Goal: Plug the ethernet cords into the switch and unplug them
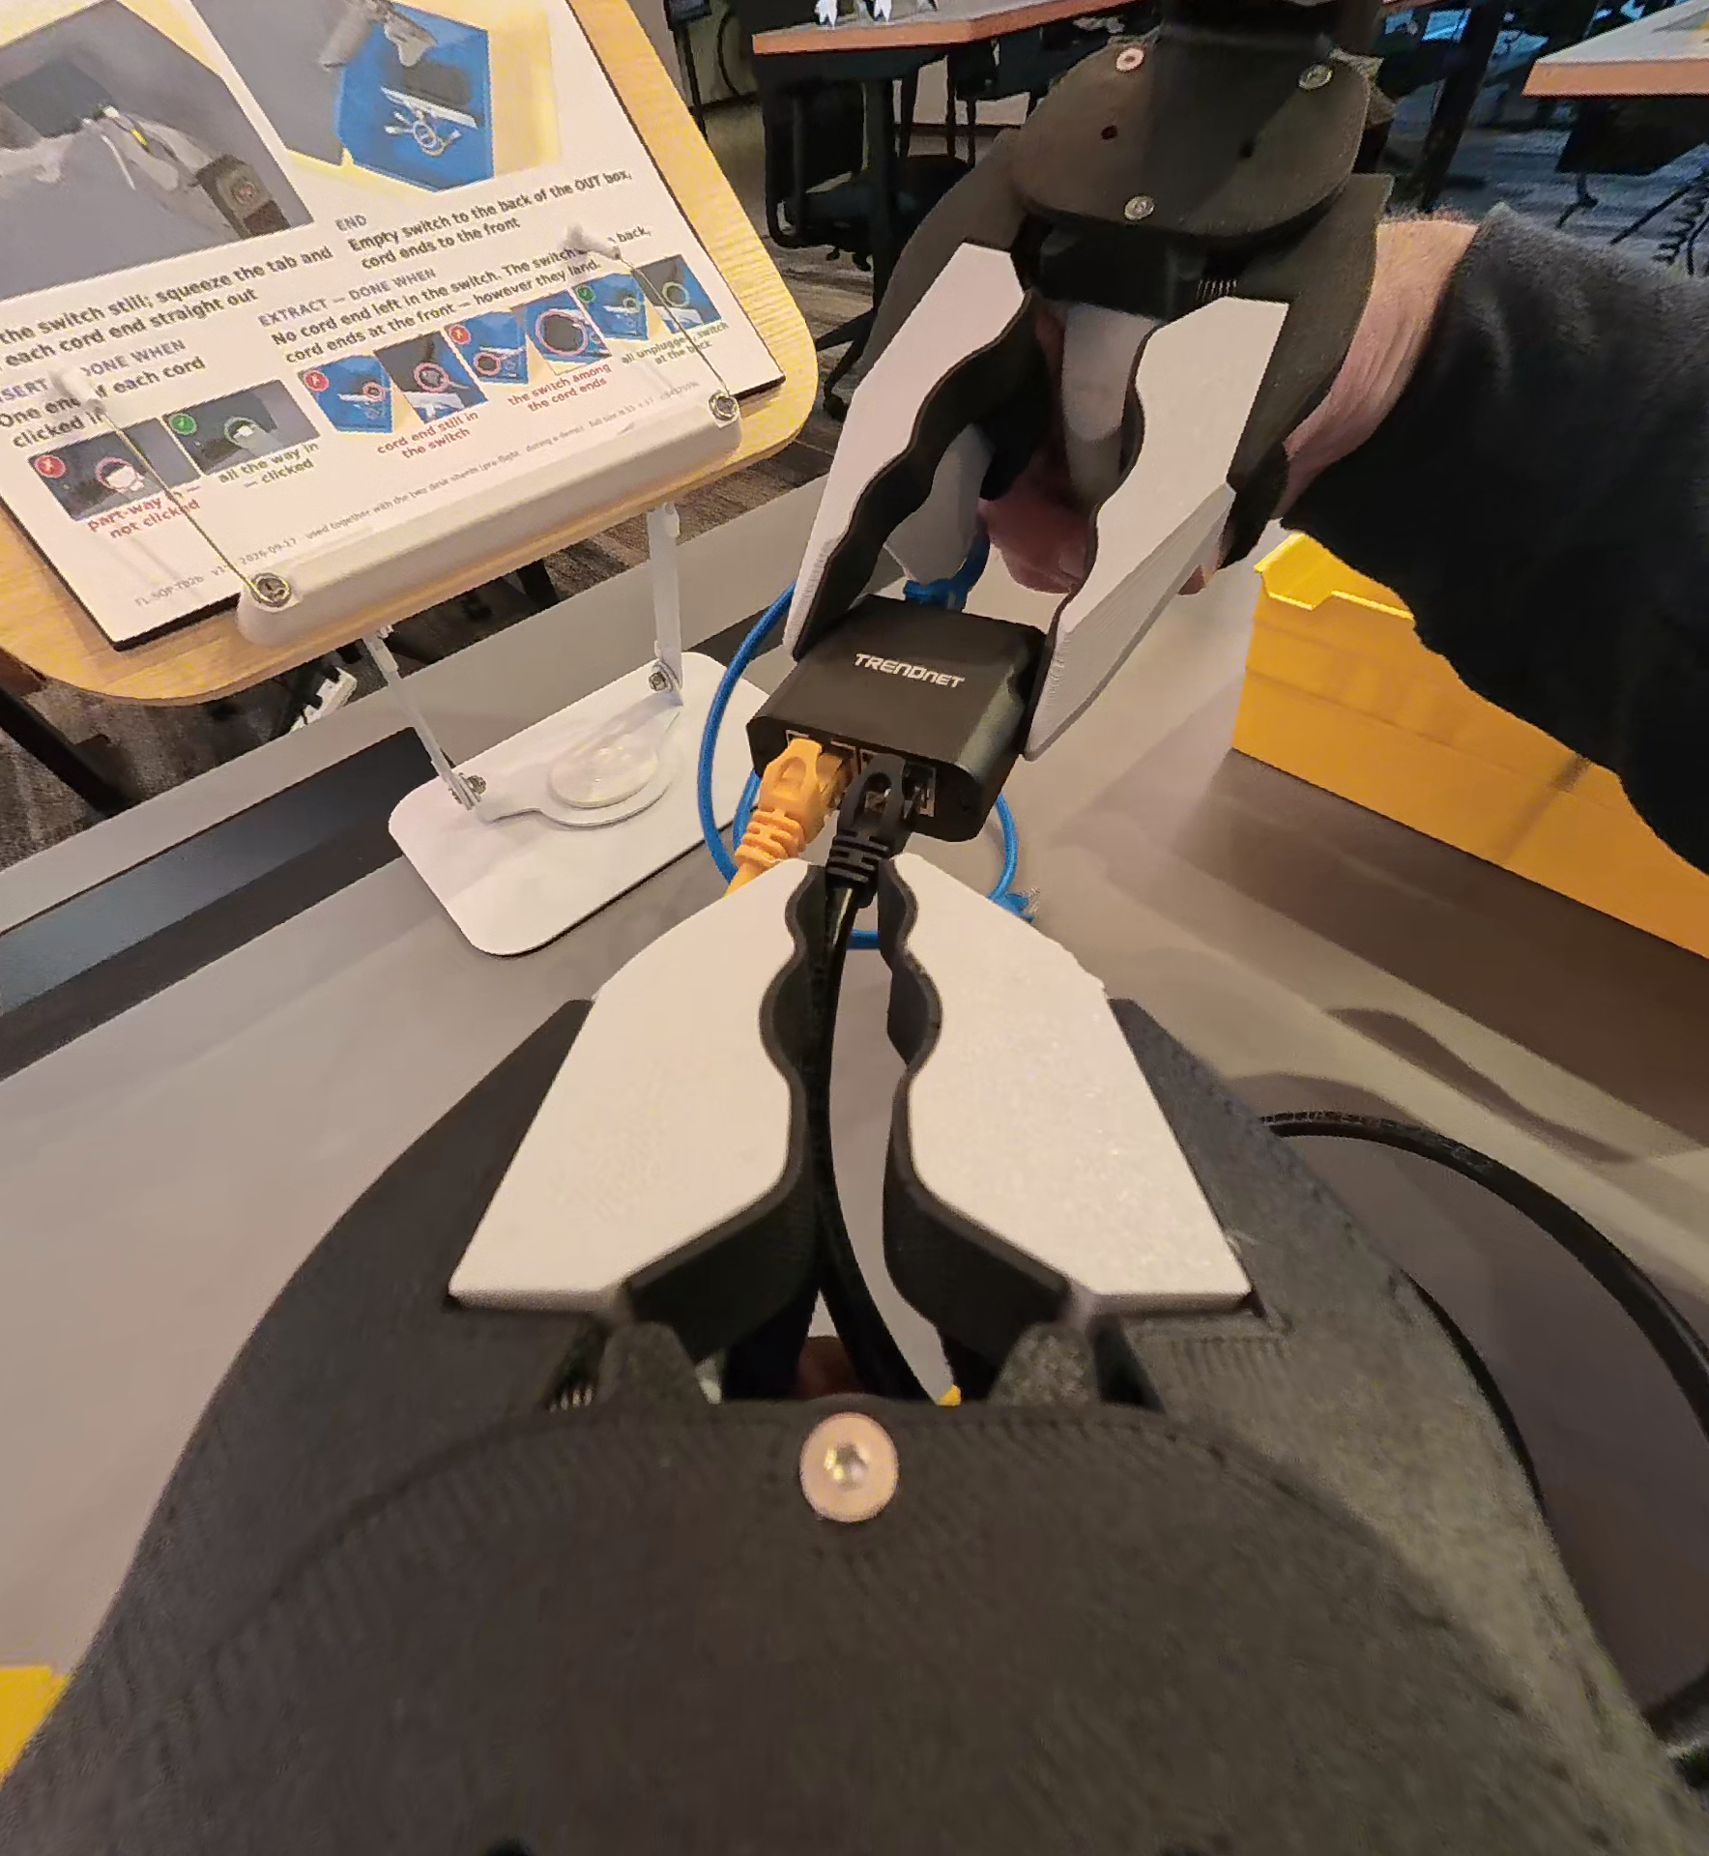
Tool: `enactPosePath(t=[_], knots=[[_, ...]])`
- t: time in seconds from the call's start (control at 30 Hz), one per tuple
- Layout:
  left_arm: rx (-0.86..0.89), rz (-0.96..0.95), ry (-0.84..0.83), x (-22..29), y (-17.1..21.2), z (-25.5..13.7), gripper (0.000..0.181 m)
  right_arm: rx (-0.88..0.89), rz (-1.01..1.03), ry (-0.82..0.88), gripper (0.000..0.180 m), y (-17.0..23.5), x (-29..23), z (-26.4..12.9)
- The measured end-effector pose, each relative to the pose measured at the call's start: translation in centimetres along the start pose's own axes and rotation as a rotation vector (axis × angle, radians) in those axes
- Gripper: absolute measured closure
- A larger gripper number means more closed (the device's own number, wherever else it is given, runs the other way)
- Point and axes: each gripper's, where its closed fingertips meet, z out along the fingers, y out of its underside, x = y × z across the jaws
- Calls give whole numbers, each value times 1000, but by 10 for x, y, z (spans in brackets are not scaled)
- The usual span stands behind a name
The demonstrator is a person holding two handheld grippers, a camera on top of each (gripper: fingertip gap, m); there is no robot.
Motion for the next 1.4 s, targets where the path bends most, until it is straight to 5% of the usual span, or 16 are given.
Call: enactPosePath(t=[0.3,0.63,1.03,1.17,1.4], knots=[[0,15,11,0,0,1,171,3,10,10,125,0,-1,-1],[73,1,249,0,5,1,171,-7,105,150,126,0,-10,0],[24,289,362,28,9,-4,172,-485,85,191,109,44,-37,34],[13,314,339,28,9,-2,172,-496,76,238,113,47,-33,36],[213,144,234,-6,-43,-28,149,-423,128,391,114,20,-24,-2]])
